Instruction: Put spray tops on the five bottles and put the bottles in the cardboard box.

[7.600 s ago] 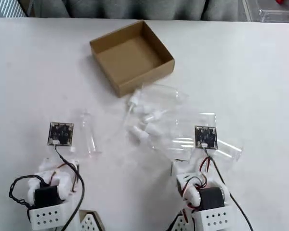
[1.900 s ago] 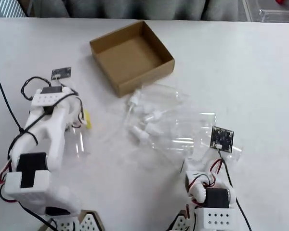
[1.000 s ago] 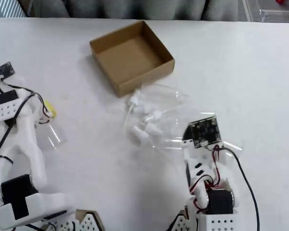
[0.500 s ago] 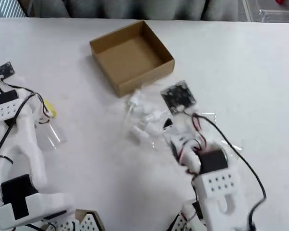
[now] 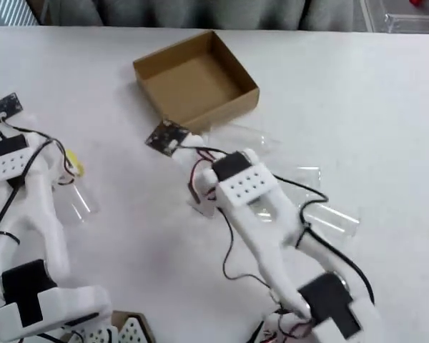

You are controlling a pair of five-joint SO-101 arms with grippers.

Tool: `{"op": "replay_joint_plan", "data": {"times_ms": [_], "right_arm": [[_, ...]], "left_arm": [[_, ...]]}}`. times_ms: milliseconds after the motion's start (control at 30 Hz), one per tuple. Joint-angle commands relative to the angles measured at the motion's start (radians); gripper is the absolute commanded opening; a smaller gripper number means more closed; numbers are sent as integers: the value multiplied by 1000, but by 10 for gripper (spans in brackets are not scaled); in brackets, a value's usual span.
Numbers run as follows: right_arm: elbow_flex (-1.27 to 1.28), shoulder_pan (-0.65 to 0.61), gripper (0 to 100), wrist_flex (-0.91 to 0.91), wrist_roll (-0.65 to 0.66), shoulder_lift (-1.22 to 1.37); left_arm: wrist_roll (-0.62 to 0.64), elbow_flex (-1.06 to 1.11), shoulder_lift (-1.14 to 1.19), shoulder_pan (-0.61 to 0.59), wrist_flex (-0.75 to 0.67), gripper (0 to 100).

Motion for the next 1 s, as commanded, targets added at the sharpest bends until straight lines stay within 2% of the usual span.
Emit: {"op": "replay_joint_plan", "data": {"times_ms": [0,300,567,633,733,833,967], "right_arm": [[-83,-16,216,2,28,82],[-95,-25,217,-48,72,150],[-101,-33,213,-166,75,277],[-118,-30,170,-159,71,289],[-155,-10,15,-159,69,286],[-176,8,43,-120,68,260],[-195,21,19,-33,68,171]], "left_arm": [[12,18,-54,-8,-74,22],[9,21,-58,-7,-84,22],[9,23,-58,-5,-86,22],[9,23,-58,-5,-86,22],[8,25,-58,-5,-83,22],[8,26,-51,-1,-83,22],[6,54,-58,41,-87,22]]}}
